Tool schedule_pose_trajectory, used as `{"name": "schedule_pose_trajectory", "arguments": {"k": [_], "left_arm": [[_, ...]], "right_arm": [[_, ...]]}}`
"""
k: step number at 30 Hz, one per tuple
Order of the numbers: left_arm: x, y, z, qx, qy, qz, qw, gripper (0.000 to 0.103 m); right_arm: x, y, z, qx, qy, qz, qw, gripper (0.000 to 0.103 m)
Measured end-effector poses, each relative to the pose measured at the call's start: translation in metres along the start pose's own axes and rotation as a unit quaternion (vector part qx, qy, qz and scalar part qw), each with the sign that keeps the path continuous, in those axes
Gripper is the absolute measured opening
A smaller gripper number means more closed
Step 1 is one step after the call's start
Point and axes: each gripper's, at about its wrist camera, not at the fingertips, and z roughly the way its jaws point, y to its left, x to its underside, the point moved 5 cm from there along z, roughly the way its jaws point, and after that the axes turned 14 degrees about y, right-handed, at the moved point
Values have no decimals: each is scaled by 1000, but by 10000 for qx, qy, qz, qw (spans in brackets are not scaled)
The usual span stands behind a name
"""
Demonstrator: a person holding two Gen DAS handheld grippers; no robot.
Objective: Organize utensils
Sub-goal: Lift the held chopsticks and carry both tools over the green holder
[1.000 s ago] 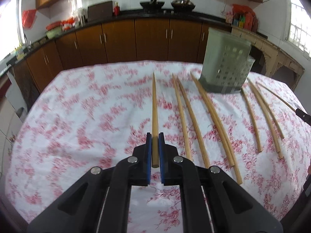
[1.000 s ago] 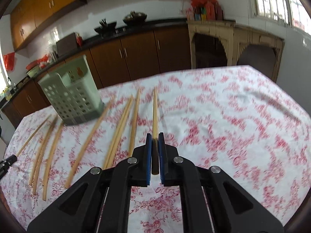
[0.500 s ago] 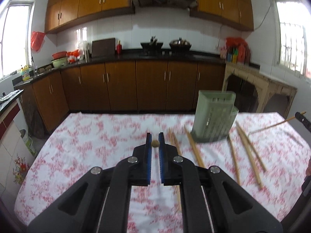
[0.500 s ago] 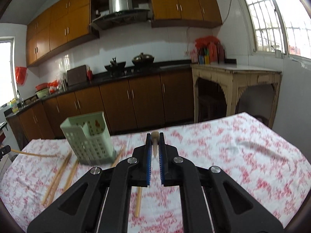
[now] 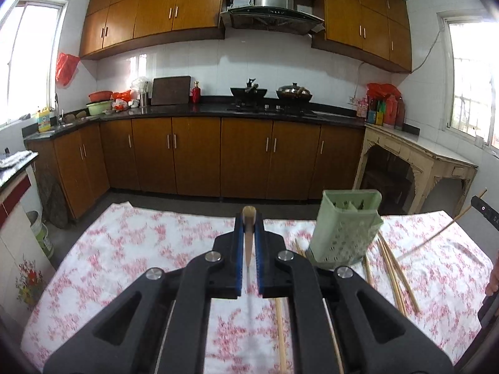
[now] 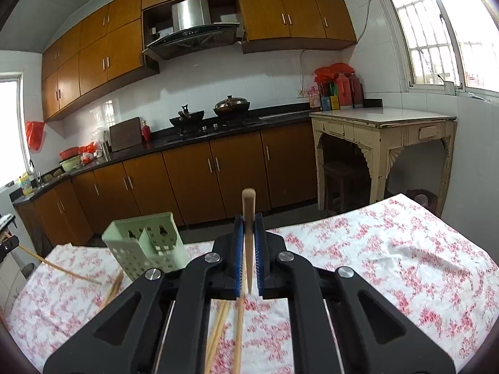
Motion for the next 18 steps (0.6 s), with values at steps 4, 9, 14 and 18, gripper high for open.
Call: {"name": "schedule_pose_trajectory", "arguments": {"k": [4, 9, 14, 18], "left_arm": [[-37, -1, -15, 112, -171, -15, 9998, 7], [-85, -14, -44, 465, -437, 77, 9979, 7], [-126, -45, -67, 1037, -469, 233, 9932, 7], [-143, -73, -72, 1152, -508, 439, 9911, 7]], "right_arm": [[-32, 7, -9, -130, -148, 10, 9998, 7], [-75, 26, -22, -434, -346, -30, 9985, 7], [-109, 57, -31, -763, -668, -133, 9948, 7], [-119, 77, -23, -858, -797, -257, 9928, 7]]}}
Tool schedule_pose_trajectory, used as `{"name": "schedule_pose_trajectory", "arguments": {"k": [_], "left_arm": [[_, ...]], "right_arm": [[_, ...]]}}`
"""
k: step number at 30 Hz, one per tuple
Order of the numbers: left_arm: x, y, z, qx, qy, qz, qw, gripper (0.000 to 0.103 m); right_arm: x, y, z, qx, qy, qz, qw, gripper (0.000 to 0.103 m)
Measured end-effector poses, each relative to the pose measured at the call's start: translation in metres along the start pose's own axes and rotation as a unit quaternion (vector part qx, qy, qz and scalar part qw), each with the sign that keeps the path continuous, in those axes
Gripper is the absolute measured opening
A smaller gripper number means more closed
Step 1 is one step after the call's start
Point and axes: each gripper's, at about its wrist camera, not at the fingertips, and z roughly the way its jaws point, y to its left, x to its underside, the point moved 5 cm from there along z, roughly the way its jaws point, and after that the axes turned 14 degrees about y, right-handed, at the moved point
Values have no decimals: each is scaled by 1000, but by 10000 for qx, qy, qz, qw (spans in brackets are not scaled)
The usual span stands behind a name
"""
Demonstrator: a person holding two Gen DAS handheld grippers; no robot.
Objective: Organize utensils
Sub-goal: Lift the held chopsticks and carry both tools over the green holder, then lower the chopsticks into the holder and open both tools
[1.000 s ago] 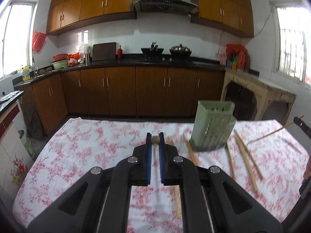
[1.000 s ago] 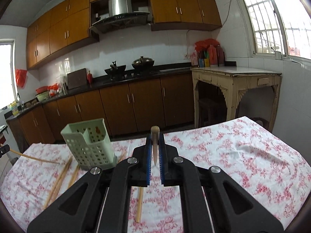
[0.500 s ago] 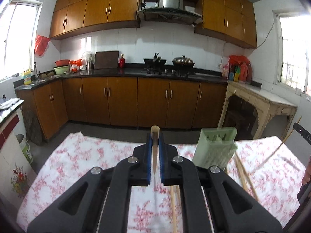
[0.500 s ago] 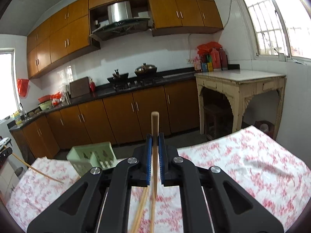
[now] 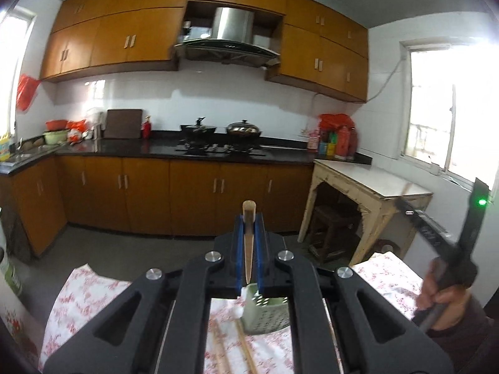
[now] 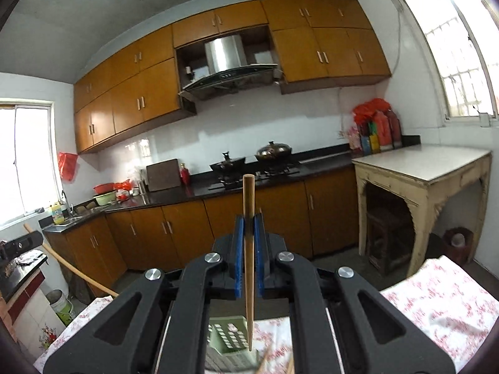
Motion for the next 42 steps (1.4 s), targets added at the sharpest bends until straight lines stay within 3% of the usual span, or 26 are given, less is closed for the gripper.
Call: {"name": "schedule_pose_trajectory", "arguments": {"k": [9, 20, 32, 34, 36, 37, 42], "left_arm": [[2, -35, 53, 201, 510, 185, 9983, 7], [32, -29, 123, 59, 1121, 115, 9936, 7], [46, -15, 138, 44, 1304, 56, 9914, 8], [46, -13, 137, 6, 1292, 3, 9916, 10], [47, -10, 136, -11, 1290, -62, 9916, 16], [46, -9, 134, -31, 1285, -94, 9917, 17], [46, -4, 125, -41, 1233, -229, 9921, 24]], "right_arm": [[8, 23, 39, -123, -23, -177, 9998, 7], [49, 23, 85, -67, 713, -108, 9974, 7], [62, 15, 103, -258, 1220, 136, 9921, 9], [61, 15, 103, -215, 1234, 121, 9920, 12], [60, 13, 100, -140, 1201, 132, 9926, 31], [59, 11, 99, -104, 1176, 140, 9929, 35], [57, 6, 91, -2, 1117, 154, 9936, 37]]}}
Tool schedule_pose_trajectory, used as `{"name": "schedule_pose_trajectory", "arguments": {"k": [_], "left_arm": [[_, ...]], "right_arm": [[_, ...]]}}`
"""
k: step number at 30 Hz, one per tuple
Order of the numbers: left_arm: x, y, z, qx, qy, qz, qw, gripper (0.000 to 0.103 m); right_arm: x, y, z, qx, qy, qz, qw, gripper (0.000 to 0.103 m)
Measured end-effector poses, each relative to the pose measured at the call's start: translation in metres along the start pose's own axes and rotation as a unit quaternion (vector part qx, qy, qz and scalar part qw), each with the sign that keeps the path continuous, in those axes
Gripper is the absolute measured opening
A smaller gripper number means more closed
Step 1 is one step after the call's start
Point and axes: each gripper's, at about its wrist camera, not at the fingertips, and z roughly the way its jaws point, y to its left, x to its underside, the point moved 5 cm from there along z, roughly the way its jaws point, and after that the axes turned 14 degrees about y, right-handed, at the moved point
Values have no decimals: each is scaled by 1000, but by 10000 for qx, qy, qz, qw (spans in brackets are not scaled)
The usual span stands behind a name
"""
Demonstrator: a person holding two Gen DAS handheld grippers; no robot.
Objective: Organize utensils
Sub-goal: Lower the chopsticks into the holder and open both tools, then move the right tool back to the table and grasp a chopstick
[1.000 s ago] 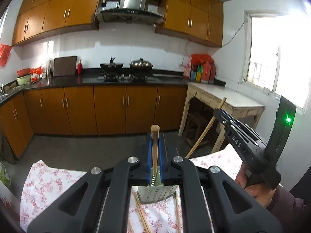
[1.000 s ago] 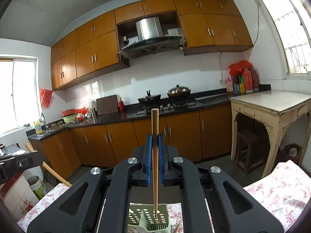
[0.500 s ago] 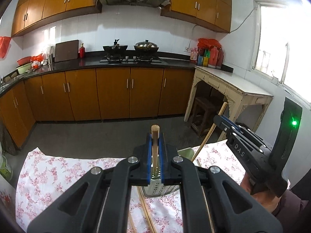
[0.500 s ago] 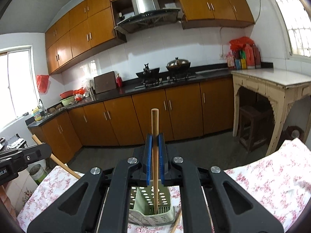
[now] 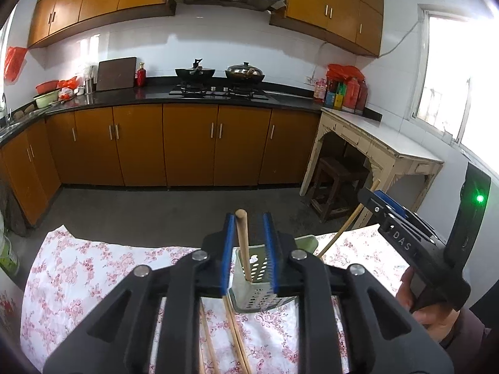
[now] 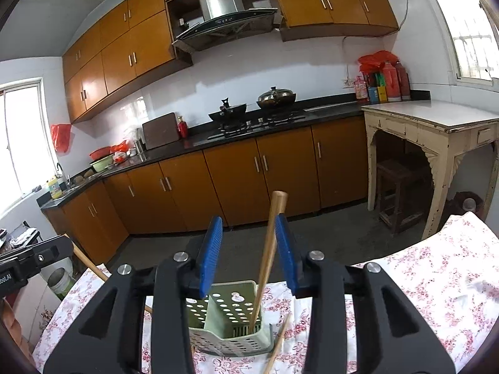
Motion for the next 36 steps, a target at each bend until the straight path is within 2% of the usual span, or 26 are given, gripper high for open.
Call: {"name": "schedule_pose_trajectory", "arguments": {"k": [8, 13, 16, 21, 24, 27, 31, 36], "left_arm": [[10, 13, -38, -26, -355, -192, 9992, 38], [38, 31, -63, -346, -553, -256, 9975, 46], [67, 48, -65, -617, -532, -322, 9962, 53], [121, 76, -32, -848, -15, -548, 9949, 56], [155, 89, 0, -869, 451, -742, 9924, 56], [183, 95, 24, -803, 809, -862, 9897, 56], [210, 94, 41, -797, 1005, -800, 9885, 56], [222, 87, 50, -855, 1111, -582, 9884, 56]], "right_arm": [[6, -12, -33, 123, -224, 49, 9997, 41], [29, -35, -54, 334, -142, 132, 9993, 41], [58, -55, -54, 565, 119, 163, 9982, 41], [127, -86, -22, 820, 1019, 272, 9910, 41], [165, -91, -2, 739, 1544, 320, 9847, 35], [192, -86, 14, 603, 1945, 313, 9785, 33], [210, -74, 31, 671, 2259, 52, 9718, 33], [220, -80, 49, 911, 2590, 7, 9616, 24]]}}
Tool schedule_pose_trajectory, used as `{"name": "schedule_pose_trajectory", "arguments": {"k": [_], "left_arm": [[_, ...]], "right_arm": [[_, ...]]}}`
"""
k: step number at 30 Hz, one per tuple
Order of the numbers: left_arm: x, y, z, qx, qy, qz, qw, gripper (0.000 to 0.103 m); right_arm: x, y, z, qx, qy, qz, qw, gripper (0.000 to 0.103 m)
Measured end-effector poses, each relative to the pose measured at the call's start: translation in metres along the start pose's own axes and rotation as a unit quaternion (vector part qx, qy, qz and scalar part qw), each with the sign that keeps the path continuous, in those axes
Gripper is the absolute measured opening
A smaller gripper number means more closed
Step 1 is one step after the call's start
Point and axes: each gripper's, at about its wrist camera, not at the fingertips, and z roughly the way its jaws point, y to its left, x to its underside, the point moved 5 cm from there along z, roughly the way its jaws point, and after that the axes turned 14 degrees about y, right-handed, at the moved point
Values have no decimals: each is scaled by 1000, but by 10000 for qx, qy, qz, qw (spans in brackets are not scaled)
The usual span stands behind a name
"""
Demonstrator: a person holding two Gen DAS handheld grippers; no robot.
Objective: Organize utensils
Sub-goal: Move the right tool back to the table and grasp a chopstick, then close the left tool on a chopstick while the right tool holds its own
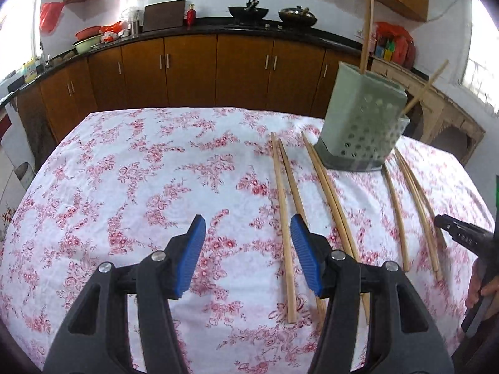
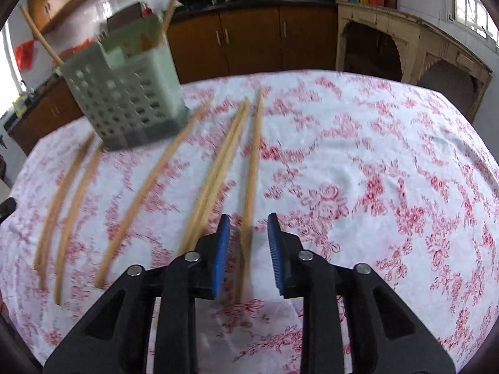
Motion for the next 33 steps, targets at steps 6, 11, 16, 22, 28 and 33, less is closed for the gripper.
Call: {"name": "schedule_pose_trajectory", "arguments": {"k": [6, 11, 16, 22, 28, 33], "left_arm": [[2, -11, 14, 8, 176, 153, 9997, 56], [4, -21, 31, 20, 441, 239, 9987, 54], [5, -27, 49, -51, 667, 305, 9973, 40], [5, -31, 56, -266, 706, 465, 9961, 11], [0, -3, 55, -336, 703, 78, 9969, 9], [2, 1, 53, -363, 572, 71, 9977, 10]], "right_arm": [[3, -10, 0, 205, -117, 59, 9997, 8], [-3, -37, 0, 247, -160, 641, 9975, 8], [-1, -39, -1, 291, -202, 593, 9976, 8], [0, -39, -2, 308, -226, 575, 9976, 8], [-2, -41, 0, 260, -228, 611, 9975, 8], [-3, -41, 1, 244, -223, 620, 9975, 8]]}}
